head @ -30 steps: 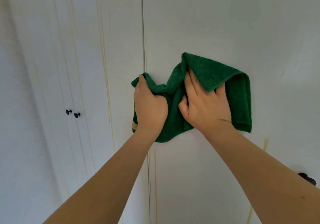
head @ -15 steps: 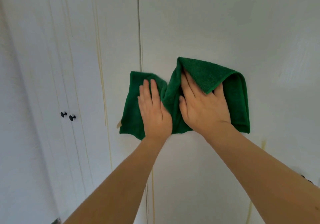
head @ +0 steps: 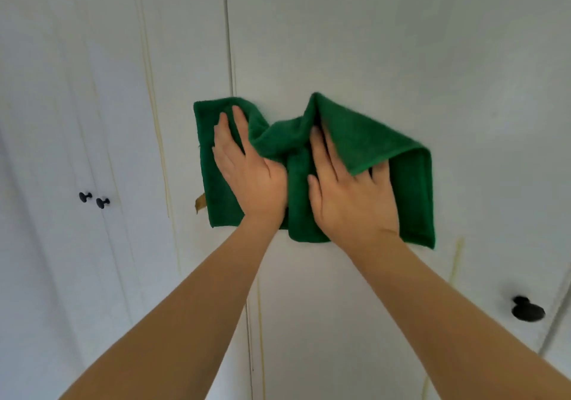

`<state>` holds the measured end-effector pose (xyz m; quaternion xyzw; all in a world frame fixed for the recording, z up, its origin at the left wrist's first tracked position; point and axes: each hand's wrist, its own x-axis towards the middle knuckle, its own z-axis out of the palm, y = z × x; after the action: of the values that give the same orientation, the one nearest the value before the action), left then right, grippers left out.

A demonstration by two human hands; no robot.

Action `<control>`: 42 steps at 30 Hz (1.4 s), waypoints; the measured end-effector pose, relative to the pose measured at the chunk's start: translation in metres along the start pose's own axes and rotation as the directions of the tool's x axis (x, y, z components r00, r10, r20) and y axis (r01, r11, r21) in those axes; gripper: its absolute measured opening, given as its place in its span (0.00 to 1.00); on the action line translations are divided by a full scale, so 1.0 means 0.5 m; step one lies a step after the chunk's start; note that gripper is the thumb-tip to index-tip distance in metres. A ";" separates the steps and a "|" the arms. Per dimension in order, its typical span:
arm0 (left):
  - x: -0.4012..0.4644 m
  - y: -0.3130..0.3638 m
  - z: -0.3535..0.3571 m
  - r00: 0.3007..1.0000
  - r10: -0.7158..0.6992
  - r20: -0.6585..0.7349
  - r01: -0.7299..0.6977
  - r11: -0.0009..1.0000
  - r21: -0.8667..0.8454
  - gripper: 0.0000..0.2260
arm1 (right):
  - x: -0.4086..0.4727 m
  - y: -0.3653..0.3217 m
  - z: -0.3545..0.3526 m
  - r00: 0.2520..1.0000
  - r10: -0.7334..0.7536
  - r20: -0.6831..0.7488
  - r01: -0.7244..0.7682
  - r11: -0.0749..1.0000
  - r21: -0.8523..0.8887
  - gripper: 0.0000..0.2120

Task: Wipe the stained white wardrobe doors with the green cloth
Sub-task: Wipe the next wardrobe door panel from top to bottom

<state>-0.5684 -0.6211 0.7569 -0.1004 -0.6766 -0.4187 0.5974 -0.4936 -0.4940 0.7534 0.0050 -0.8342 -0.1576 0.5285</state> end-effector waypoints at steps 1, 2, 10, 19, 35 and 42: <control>-0.008 0.016 -0.002 0.998 -0.063 -0.012 0.062 0.996 -0.068 0.31 | -0.028 0.001 0.004 0.999 -0.040 0.036 0.041 0.999 -0.020 0.30; -0.014 0.036 0.001 0.990 -0.137 -0.042 0.132 0.985 -0.111 0.31 | -0.040 0.011 0.004 0.993 -0.089 0.072 0.091 0.995 -0.027 0.29; -0.010 0.223 0.064 0.956 -0.290 -0.050 0.288 0.957 -0.036 0.29 | 0.025 0.299 -0.133 0.994 0.064 -0.093 -0.072 0.993 -0.091 0.29; -0.069 0.153 0.033 0.871 0.438 0.224 -0.441 0.897 -0.041 0.26 | -0.166 0.164 -0.030 0.909 0.417 -0.018 -0.416 0.908 0.042 0.29; -0.036 0.003 -0.004 0.994 -0.064 0.084 0.058 0.996 0.065 0.28 | -0.004 0.053 -0.014 0.975 0.171 -0.144 -0.169 0.985 0.023 0.30; -0.062 -0.023 -0.002 0.995 0.009 0.100 -0.016 0.997 0.073 0.30 | -0.040 0.026 0.012 0.969 0.169 -0.182 -0.169 0.985 0.017 0.31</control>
<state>-0.5668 -0.6179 0.7239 -0.1032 -0.7201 -0.3840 0.5687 -0.4880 -0.4767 0.7371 -0.0514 -0.7797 -0.1102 0.6142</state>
